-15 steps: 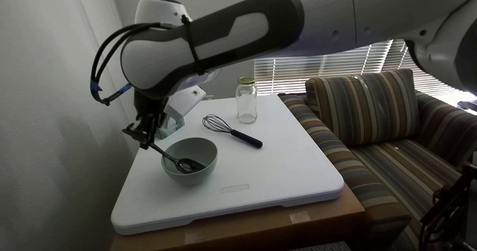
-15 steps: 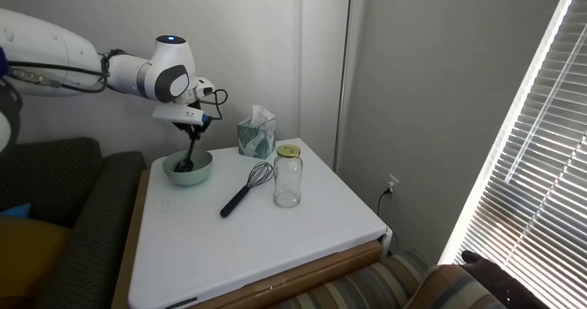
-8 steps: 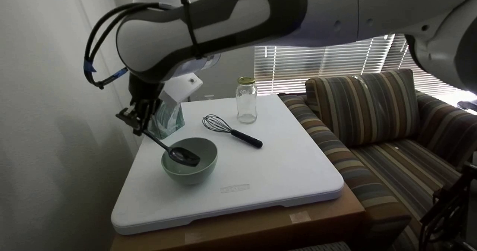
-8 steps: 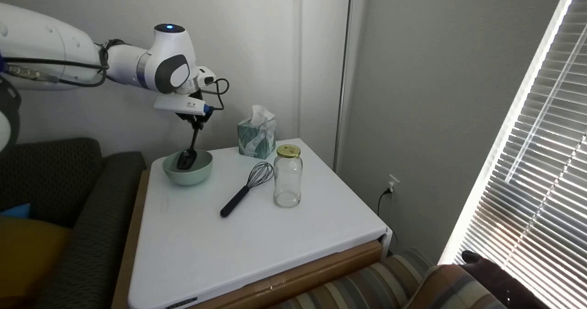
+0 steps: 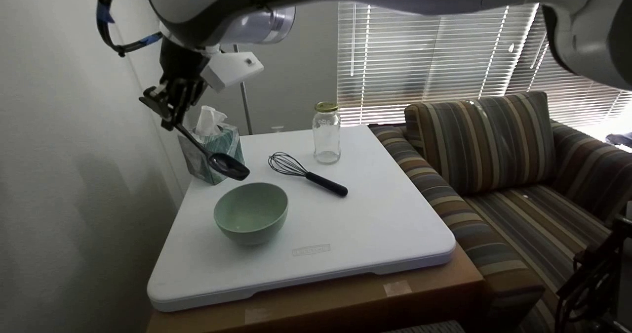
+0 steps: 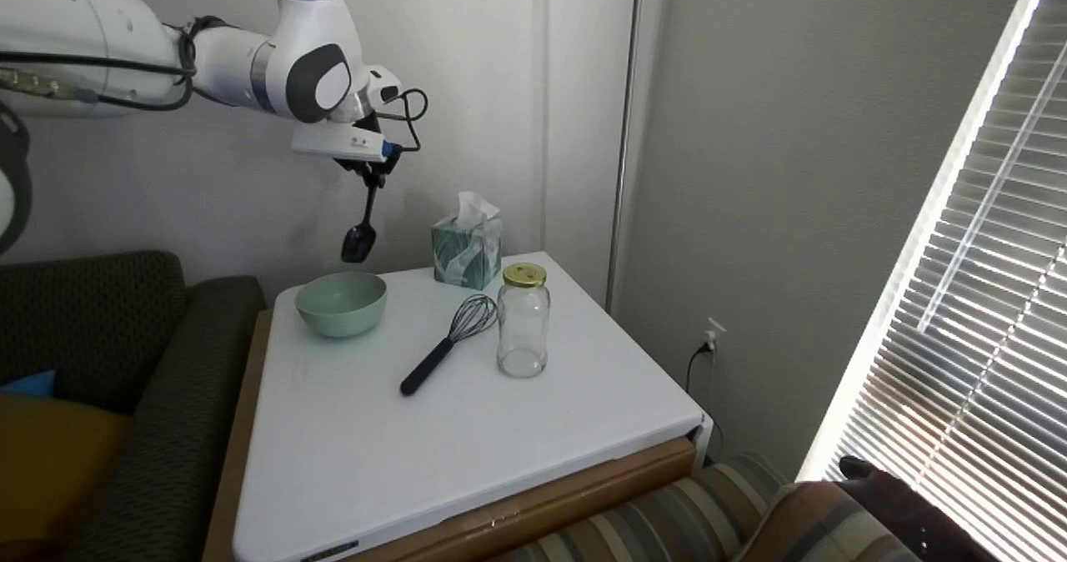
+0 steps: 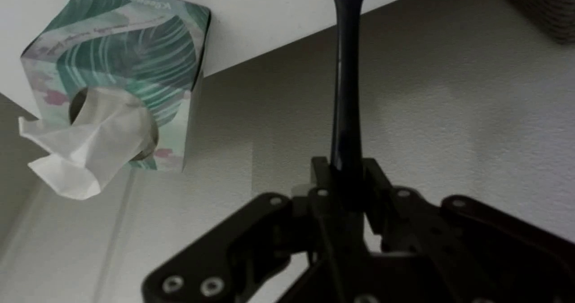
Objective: Put the black spoon on the table
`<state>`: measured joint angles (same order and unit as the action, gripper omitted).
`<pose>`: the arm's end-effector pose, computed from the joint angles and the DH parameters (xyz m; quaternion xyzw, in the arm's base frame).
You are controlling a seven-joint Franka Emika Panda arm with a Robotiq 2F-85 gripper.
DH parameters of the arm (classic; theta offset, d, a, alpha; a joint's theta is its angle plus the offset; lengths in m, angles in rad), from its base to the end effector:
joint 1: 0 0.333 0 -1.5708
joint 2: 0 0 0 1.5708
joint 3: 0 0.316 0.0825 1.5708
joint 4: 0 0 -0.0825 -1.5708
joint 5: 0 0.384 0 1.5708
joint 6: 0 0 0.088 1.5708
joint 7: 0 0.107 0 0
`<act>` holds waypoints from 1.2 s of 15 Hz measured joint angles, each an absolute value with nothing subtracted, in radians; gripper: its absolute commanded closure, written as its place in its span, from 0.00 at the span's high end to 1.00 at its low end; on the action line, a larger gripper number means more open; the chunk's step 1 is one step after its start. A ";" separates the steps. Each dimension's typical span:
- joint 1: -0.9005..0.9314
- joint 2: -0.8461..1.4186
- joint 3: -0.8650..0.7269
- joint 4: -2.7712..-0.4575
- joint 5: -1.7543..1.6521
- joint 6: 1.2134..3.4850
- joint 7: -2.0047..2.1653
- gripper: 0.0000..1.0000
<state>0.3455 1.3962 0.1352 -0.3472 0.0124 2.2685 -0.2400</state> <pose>0.7879 0.3134 0.2754 -0.9247 -0.2698 -0.2545 0.0864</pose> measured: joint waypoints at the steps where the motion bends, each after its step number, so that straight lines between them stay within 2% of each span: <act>1: 0.341 1.384 0.135 -0.347 0.012 2.264 -0.240 0.05; 7: 0.297 1.317 0.123 -0.350 0.012 2.168 -0.240 0.05; 18: 0.199 1.272 -0.008 -0.353 0.007 1.865 -0.144 0.05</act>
